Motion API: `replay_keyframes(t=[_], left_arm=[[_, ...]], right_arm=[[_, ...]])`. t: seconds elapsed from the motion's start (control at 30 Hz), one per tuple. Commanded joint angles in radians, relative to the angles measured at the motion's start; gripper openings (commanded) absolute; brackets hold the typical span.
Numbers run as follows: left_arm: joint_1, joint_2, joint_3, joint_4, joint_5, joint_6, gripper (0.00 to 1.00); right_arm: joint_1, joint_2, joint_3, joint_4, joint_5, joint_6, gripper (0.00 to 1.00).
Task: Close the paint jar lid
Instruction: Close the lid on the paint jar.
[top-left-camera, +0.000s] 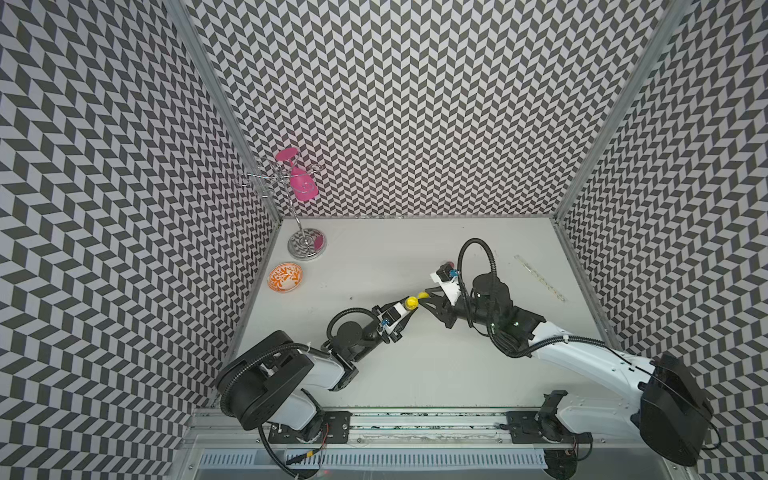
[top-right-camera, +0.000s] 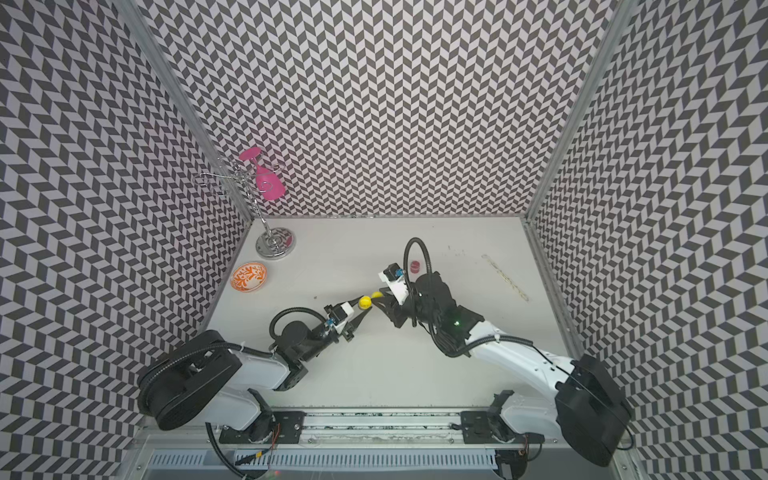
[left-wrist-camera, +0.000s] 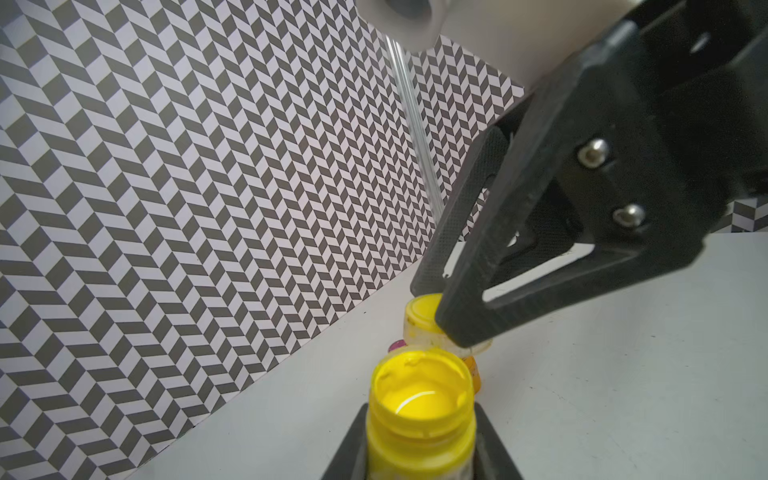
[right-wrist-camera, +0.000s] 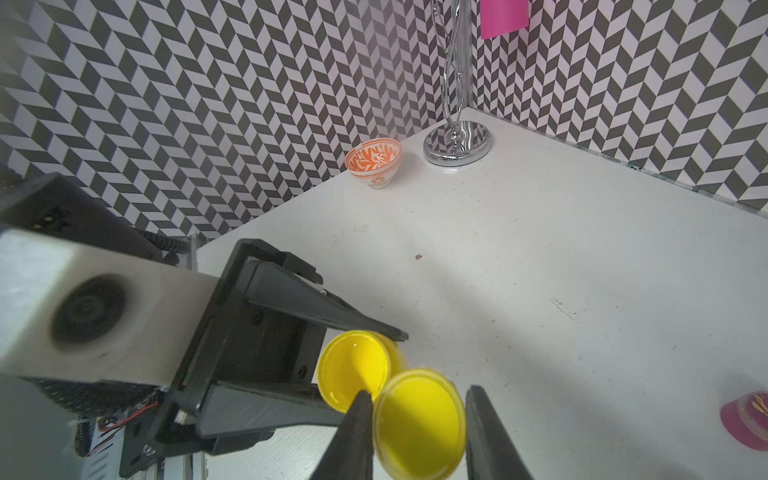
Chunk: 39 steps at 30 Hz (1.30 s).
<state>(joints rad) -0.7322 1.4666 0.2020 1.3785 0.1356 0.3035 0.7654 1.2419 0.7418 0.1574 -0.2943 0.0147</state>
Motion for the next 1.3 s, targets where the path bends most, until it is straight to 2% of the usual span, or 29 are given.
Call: replay_keyframes(t=[0.0,0.1,0.23,0.37,0.73,1.0,1.27], left_arm=[[0.014,0.020,0.032,-0.059,-0.068,-0.015,0.28],[0.017,0.021,0.037,-0.071,-0.079,-0.018,0.28],[0.019,0.016,0.034,-0.075,-0.098,-0.020,0.28],[0.019,0.021,0.038,-0.071,-0.081,-0.023,0.28],[0.019,0.002,-0.007,0.050,0.065,-0.031,0.27],[0.019,-0.001,-0.013,0.076,0.103,-0.038,0.27],[0.019,-0.034,-0.027,0.092,0.131,-0.046,0.27]], right_arm=[[0.036,-0.041,-0.010,0.081,-0.096,-0.009,0.20],[0.044,-0.041,-0.011,0.086,-0.098,-0.014,0.20],[0.048,-0.056,-0.013,0.069,-0.026,-0.022,0.19],[0.047,-0.053,-0.023,0.100,-0.069,-0.019,0.20],[0.073,0.018,-0.006,0.112,-0.024,-0.006,0.19],[0.093,0.056,-0.002,0.129,-0.006,-0.003,0.19],[0.113,0.071,-0.008,0.135,0.126,-0.016,0.19]])
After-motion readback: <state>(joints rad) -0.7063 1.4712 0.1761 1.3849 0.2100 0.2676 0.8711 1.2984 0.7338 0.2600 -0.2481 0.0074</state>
